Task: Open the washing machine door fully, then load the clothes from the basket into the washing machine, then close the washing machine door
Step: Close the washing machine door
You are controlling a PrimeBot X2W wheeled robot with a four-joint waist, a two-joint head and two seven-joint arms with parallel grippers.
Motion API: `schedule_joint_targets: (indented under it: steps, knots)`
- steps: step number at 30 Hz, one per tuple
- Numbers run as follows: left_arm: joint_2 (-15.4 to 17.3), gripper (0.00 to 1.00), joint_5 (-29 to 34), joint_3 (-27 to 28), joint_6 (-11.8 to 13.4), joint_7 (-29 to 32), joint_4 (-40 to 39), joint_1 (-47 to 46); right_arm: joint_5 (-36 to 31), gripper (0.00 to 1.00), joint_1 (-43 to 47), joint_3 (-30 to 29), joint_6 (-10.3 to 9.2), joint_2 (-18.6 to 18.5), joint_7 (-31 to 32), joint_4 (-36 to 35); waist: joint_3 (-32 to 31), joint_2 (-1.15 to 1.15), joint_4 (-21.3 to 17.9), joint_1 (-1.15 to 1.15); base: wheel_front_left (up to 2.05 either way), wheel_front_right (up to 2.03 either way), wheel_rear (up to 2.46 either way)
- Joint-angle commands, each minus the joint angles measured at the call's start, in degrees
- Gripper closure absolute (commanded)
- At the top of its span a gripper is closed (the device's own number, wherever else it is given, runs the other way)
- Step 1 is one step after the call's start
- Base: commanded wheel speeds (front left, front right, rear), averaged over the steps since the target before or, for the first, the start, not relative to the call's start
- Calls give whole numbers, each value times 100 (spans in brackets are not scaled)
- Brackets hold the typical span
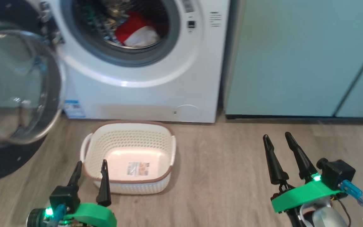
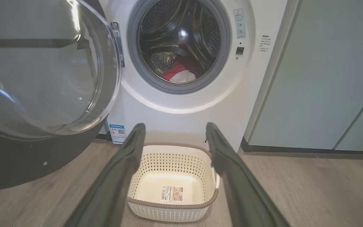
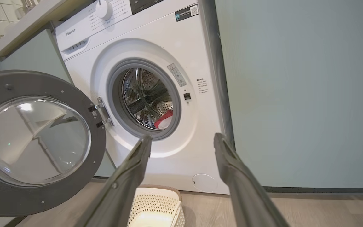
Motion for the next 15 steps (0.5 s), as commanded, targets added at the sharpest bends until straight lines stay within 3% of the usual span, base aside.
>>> schedule_joint_targets:
  steps: [1,15]
  knots:
    - [9,0,73,197,13,-29,-144,-224,50,0,-171,142,0,-12,-37,-218,57,0,397,0,0,0,0]
    - [29,0,386,460,-164,-29,-136,-165,325,0,-134,294,0,-12,-37,-278,-63,0,1982,0,0,0,0]
